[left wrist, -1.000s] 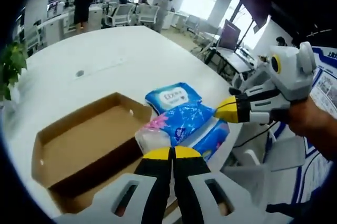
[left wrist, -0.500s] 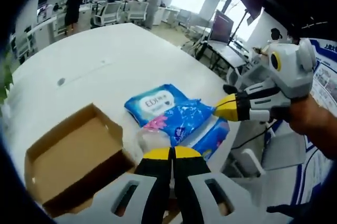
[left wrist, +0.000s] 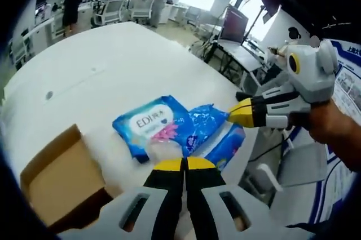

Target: Operate the shoe box by opening the lid, removing the specified soft item, and placing it in the target area until the item is outside and the box remains undamaged.

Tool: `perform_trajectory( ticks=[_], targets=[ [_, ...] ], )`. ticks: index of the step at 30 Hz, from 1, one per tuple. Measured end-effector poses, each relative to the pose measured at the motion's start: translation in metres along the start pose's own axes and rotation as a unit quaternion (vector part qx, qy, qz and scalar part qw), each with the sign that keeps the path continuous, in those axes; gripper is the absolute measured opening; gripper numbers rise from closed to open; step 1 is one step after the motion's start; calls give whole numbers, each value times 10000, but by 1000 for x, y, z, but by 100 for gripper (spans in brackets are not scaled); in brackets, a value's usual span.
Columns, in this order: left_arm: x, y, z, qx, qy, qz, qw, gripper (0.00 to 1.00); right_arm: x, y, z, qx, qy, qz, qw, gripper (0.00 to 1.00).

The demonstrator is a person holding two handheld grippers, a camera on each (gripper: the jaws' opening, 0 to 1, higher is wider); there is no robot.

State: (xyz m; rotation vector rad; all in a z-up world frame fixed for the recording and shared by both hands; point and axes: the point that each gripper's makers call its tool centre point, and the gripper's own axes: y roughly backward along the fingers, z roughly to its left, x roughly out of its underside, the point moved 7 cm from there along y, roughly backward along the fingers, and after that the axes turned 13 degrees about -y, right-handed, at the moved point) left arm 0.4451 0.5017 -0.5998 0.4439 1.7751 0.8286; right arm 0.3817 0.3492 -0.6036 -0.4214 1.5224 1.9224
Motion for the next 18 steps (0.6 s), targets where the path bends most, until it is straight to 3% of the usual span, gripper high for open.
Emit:
perform_trajectory(
  ticks=[8, 18],
  targets=[
    [-18, -24, -7, -3, 12, 95, 10000, 0, -10, -1, -31, -6, 12, 14, 10000, 0],
    [-50, -70, -17, 36, -25, 208, 9998, 0, -27, -5, -80, 51, -9, 12, 10000, 0]
  ],
)
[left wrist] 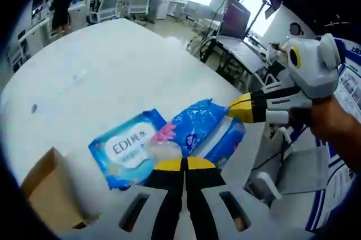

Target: Operate the shoe box by opening the lid, removing the specified soft item, and placing it in the target area until the item is outside and the box remains undamaged.

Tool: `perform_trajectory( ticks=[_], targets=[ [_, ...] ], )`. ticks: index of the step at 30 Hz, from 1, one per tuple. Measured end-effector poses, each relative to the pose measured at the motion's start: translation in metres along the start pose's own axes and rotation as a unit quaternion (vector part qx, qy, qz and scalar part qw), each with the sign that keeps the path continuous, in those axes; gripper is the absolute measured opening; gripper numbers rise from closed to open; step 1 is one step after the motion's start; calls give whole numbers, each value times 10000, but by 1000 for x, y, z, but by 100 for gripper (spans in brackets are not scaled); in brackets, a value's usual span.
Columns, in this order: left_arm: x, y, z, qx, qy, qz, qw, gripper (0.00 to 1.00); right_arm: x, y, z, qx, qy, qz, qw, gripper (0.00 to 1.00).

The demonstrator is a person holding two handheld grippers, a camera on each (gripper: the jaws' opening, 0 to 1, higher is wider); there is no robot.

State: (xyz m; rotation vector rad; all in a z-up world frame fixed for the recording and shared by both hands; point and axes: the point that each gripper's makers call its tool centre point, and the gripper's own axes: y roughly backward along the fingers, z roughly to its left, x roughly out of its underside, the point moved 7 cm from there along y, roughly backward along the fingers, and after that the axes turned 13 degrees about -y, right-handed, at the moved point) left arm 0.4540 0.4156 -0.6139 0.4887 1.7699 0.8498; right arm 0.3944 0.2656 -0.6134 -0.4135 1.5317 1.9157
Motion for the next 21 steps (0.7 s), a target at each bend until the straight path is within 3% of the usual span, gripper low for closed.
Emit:
perform_trajectory(
  ticks=[9, 21],
  targets=[
    [-20, -37, -3, 88, 50, 105, 9999, 0, -13, -5, -37, 67, -61, 1, 10000, 0],
    [-50, -75, -2, 290, 139, 32, 9995, 0, -34, -13, -80, 241, -153, -33, 9996, 0]
  ],
)
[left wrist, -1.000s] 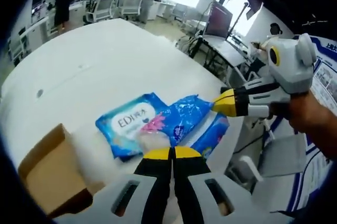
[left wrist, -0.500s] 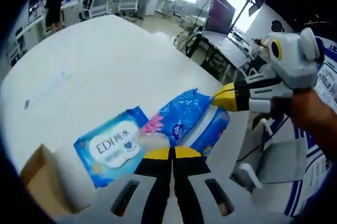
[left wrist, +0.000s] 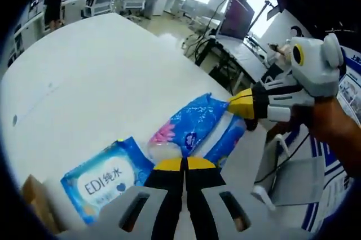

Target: Operate the shoe box by opening the lid, removing the specified soft item, and placing it in the target area until the item is outside and the box remains undamaged.

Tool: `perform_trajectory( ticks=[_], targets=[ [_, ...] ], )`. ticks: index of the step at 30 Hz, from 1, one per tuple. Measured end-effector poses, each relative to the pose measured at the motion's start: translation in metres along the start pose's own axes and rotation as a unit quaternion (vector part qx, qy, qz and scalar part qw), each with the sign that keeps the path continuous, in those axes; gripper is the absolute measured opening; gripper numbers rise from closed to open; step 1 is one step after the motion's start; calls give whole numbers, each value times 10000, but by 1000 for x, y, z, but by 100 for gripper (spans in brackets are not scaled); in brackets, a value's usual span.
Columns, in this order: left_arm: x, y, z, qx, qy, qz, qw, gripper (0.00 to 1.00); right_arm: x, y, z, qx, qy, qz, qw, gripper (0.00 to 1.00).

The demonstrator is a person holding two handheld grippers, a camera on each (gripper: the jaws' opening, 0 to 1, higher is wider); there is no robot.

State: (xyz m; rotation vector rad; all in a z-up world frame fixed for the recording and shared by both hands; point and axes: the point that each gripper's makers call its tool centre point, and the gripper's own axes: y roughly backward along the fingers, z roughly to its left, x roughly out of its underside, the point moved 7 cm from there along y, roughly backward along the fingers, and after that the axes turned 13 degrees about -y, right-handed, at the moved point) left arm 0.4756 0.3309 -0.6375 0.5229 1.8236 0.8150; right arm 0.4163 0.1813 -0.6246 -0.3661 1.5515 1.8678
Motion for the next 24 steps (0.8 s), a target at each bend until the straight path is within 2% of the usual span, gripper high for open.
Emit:
perform_trajectory(
  ticks=[4, 11, 18, 24],
  targets=[
    [-5, -11, 4, -17, 26, 4, 10000, 0, -4, -7, -7, 26, -8, 16, 10000, 0],
    [-6, -30, 12, -32, 1, 119, 9999, 0, -6, -23, -15, 58, 16, 97, 9999, 0],
    [6, -51, 23, -137, -50, 407, 9991, 0, 6, -44, -17, 65, 23, 275, 9996, 0],
    [12, -56, 28, -238, -167, 458, 9985, 0, 11, -56, -19, 37, -54, 411, 9991, 0]
  ],
)
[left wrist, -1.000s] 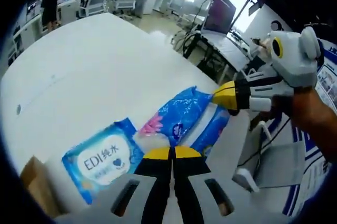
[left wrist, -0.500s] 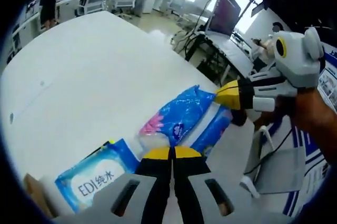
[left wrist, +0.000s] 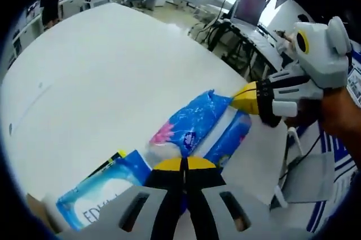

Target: Operate the shoe box by opening the lid, removing the specified soft item, and placing it in the target area until the item is outside and the box remains undamaged.

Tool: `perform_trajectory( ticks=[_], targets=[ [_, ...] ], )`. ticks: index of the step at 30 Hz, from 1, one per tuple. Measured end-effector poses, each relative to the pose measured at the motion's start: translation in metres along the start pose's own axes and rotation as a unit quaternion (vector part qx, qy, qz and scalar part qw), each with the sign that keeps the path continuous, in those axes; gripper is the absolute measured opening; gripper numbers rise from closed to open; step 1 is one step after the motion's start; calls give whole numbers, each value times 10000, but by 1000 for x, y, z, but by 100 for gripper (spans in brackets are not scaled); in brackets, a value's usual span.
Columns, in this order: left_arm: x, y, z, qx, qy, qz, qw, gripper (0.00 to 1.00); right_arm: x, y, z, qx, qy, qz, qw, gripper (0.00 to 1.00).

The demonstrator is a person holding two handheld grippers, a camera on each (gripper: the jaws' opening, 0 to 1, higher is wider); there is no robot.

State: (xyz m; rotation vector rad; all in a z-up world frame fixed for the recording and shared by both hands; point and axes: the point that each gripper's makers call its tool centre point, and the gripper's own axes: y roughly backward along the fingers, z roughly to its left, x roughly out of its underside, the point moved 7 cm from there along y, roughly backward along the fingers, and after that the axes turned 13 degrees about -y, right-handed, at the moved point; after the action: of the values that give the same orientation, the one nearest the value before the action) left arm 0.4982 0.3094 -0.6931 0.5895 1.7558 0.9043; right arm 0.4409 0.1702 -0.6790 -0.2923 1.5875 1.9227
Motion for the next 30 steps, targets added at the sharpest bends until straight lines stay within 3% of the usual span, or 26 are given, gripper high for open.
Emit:
perform_trajectory(
  ticks=[4, 6, 11, 14, 19, 23, 30],
  targets=[
    [4, 1, -2, -29, -26, 36, 10000, 0, 2, -4, -1, 51, 146, 51, 9999, 1],
    [5, 0, -1, -80, -218, 79, 9997, 1, 4, -5, -2, 62, 177, 45, 9998, 4],
    [4, 5, 0, -151, -280, 25, 9995, 13, 5, -2, -4, 68, 136, -63, 9999, 18],
    [6, 12, 1, -257, -306, -46, 9992, 23, 5, 5, -3, 107, 150, -146, 9997, 21],
    [8, 29, -1, -362, -328, -267, 9984, 38, 6, 19, 3, 156, 99, -341, 9992, 31],
    [11, 47, -10, -240, -358, -444, 9981, 43, 11, 31, 16, 148, 132, -496, 9986, 37],
    [32, 86, -20, -292, -539, -549, 9966, 53, 26, 44, 43, 79, 285, -632, 9976, 46]
  ],
)
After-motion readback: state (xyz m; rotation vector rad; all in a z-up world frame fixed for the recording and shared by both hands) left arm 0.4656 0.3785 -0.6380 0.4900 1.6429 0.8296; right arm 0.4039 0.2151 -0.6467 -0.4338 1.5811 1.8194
